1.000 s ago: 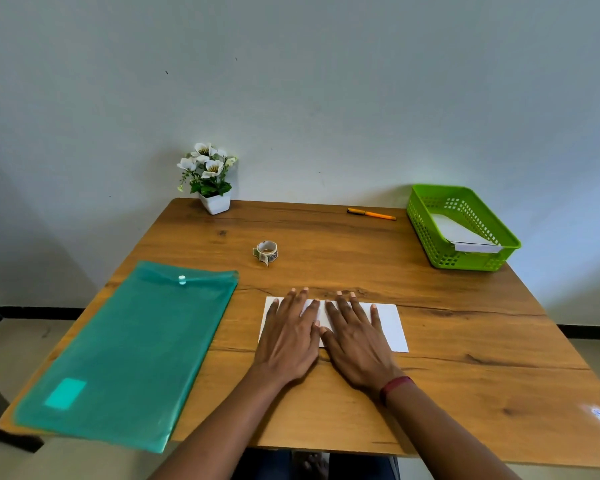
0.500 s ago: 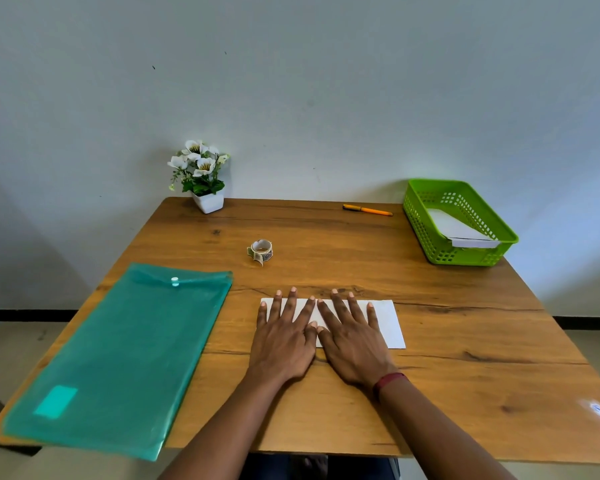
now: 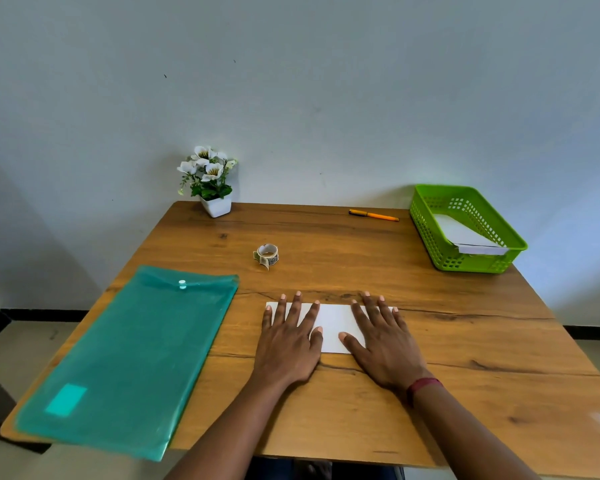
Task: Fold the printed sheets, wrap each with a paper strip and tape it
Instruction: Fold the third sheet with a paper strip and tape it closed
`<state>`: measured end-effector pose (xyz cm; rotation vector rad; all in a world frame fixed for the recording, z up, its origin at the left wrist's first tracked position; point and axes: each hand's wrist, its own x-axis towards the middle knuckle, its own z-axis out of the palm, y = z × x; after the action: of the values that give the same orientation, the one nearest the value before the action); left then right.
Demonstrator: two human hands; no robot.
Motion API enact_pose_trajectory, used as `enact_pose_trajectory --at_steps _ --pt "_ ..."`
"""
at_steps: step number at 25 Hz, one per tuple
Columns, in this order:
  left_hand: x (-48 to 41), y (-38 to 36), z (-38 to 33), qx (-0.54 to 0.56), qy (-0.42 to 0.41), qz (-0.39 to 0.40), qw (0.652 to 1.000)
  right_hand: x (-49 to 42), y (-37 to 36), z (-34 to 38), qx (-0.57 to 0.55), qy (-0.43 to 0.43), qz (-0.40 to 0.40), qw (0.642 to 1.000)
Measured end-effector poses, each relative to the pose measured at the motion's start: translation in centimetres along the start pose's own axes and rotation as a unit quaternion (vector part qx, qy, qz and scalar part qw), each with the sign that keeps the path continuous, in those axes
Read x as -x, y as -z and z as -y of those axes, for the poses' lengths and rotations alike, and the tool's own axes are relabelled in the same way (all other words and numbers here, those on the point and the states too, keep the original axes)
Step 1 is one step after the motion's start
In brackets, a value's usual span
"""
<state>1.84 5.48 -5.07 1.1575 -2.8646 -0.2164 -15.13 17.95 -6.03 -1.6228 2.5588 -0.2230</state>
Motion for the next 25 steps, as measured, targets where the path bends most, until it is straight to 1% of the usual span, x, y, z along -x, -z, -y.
enact_pose_trajectory --at_steps 4,6,7,9,11,12,13,15,17,18,19,22,25 --pt "0.1 -0.3 0.0 -0.008 -0.001 -0.007 1.000 0.3 0.3 0.3 -0.013 -0.005 -0.025 1.000" --pt "0.1 -0.4 0.0 -0.009 -0.003 -0.011 1.000 0.7 0.6 0.5 -0.021 -0.014 -0.055 0.998" --pt "0.0 -0.4 0.0 -0.008 -0.004 -0.013 1.000 1.0 0.7 0.5 -0.028 -0.023 -0.080 0.996" --pt "-0.1 -0.1 0.0 0.010 0.000 -0.016 1.000 1.8 1.3 0.7 -0.038 -0.029 -0.156 0.987" --pt "-0.3 0.5 0.0 0.066 0.009 -0.025 0.997 2.4 1.6 1.1 -0.047 -0.015 -0.239 0.970" --pt "-0.5 0.9 0.1 0.108 0.018 -0.038 0.993 2.7 1.7 1.2 -0.051 -0.006 -0.265 0.963" --pt "-0.6 1.4 0.4 0.143 0.030 -0.065 0.987 2.9 1.9 1.4 -0.053 0.002 -0.279 0.959" --pt "-1.8 2.9 1.5 0.172 0.061 -0.156 0.971 2.9 2.1 1.5 -0.055 0.008 -0.298 0.953" --pt "-3.9 4.9 3.4 0.164 0.092 -0.225 0.956 2.8 2.1 1.5 -0.057 0.014 -0.312 0.948" --pt "-5.1 5.8 4.5 0.146 0.099 -0.237 0.955 2.8 2.1 1.5 -0.054 0.019 -0.316 0.947" --pt "-6.3 6.7 5.4 0.114 0.101 -0.230 0.961 2.8 1.9 1.6 -0.050 0.025 -0.319 0.946" --pt "-9.5 8.1 7.6 0.008 0.077 -0.158 0.984 2.7 1.6 1.3 -0.049 0.029 -0.321 0.945" --pt "-11.8 8.1 8.9 -0.053 0.052 -0.091 0.993 2.5 1.4 1.1 -0.051 0.031 -0.306 0.950"
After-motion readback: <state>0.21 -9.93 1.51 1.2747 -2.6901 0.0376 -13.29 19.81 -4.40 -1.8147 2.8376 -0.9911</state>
